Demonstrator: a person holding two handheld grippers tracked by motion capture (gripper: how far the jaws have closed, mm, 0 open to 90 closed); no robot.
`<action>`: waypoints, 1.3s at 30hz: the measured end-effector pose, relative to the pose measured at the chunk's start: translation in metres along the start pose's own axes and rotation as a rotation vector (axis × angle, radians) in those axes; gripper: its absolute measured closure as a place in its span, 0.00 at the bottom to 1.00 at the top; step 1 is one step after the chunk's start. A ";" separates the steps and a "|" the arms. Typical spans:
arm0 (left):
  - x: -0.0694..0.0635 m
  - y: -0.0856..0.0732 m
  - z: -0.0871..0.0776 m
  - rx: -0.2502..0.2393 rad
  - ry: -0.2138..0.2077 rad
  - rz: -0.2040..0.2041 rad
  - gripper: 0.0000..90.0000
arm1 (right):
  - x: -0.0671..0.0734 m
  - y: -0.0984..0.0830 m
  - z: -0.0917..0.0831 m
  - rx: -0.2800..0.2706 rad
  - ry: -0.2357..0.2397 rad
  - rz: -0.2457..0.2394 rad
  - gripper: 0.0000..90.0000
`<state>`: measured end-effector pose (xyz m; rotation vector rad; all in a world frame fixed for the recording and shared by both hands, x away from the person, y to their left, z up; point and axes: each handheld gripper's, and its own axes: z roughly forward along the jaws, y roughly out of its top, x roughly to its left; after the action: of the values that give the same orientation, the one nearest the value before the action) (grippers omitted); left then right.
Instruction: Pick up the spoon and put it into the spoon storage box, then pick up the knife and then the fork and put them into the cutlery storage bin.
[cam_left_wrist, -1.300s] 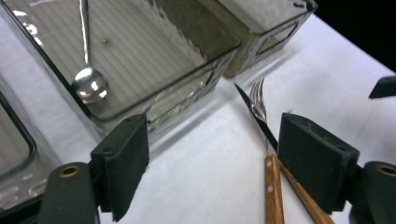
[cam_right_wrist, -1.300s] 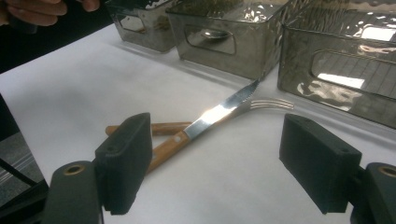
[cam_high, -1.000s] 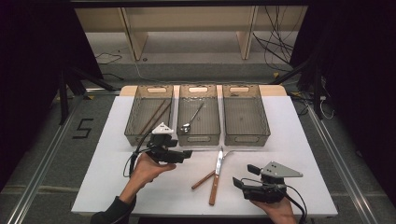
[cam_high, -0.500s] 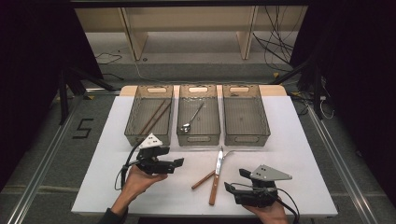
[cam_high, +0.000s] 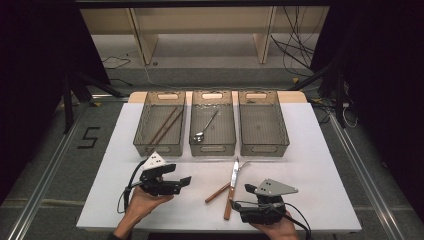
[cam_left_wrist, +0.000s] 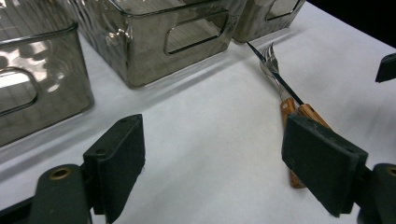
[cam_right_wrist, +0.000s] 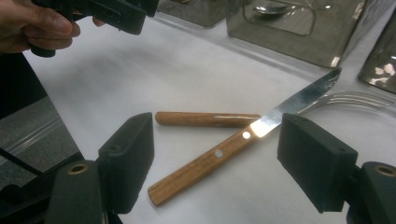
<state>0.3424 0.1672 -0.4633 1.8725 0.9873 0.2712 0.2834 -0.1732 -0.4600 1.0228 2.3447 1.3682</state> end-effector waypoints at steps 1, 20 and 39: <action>0.001 -0.001 -0.001 -0.006 0.002 0.000 0.24 | 0.001 0.000 0.002 0.001 0.007 -0.001 0.33; 0.002 -0.020 -0.012 -0.036 0.039 0.026 0.24 | 0.011 0.004 0.023 0.029 0.088 -0.048 0.68; -0.003 -0.027 -0.016 -0.043 0.042 0.046 0.23 | 0.022 0.001 0.048 0.141 0.113 -0.098 1.00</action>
<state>0.3180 0.1809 -0.4768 1.8585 0.9599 0.3587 0.2928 -0.1264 -0.4817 0.8736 2.5694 1.2715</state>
